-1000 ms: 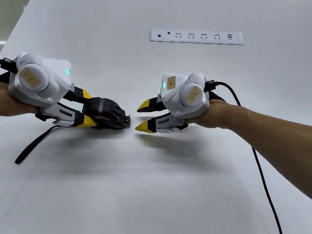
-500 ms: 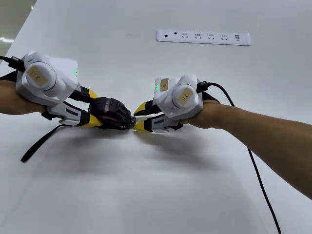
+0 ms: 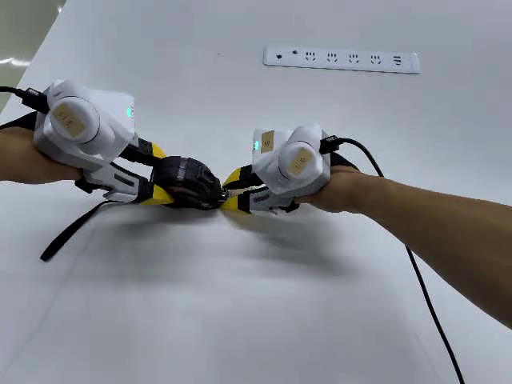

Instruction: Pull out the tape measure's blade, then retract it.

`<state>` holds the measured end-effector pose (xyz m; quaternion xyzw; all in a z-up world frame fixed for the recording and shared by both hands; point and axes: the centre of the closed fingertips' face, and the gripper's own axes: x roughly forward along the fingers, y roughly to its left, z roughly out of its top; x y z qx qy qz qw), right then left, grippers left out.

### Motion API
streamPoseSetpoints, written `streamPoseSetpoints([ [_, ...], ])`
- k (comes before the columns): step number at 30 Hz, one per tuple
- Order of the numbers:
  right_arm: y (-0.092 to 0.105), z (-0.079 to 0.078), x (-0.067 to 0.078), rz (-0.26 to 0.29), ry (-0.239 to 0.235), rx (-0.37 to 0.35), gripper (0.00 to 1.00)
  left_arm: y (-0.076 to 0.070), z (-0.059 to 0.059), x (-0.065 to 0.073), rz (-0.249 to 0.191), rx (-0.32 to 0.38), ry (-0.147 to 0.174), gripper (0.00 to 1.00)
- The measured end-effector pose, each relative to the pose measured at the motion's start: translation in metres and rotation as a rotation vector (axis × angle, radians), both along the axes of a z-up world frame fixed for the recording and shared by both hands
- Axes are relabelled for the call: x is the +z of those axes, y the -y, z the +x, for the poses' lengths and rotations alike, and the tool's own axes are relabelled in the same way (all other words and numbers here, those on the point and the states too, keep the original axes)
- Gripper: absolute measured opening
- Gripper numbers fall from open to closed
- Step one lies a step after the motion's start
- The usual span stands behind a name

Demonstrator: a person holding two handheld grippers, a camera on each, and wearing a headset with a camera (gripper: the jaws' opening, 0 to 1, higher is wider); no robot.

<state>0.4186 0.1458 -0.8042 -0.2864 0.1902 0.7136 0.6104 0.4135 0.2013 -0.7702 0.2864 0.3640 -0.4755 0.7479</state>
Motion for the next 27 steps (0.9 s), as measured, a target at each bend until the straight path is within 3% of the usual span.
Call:
streamPoseSetpoints([
  [4, 0.000, -0.001, 0.000, 0.000, -0.007, 0.006, 0.10, 0.000, 0.000, 0.000, -0.002, 0.000, -0.002, 0.25],
  [14, 0.001, -0.002, 0.000, -0.012, 0.041, 0.042, 0.09, -0.001, -0.002, 0.000, -0.004, 0.001, -0.011, 0.25],
  [27, 0.012, 0.001, 0.001, -0.024, 0.045, 0.045, 0.08, -0.001, -0.003, 0.001, -0.007, 0.015, -0.019, 0.25],
])
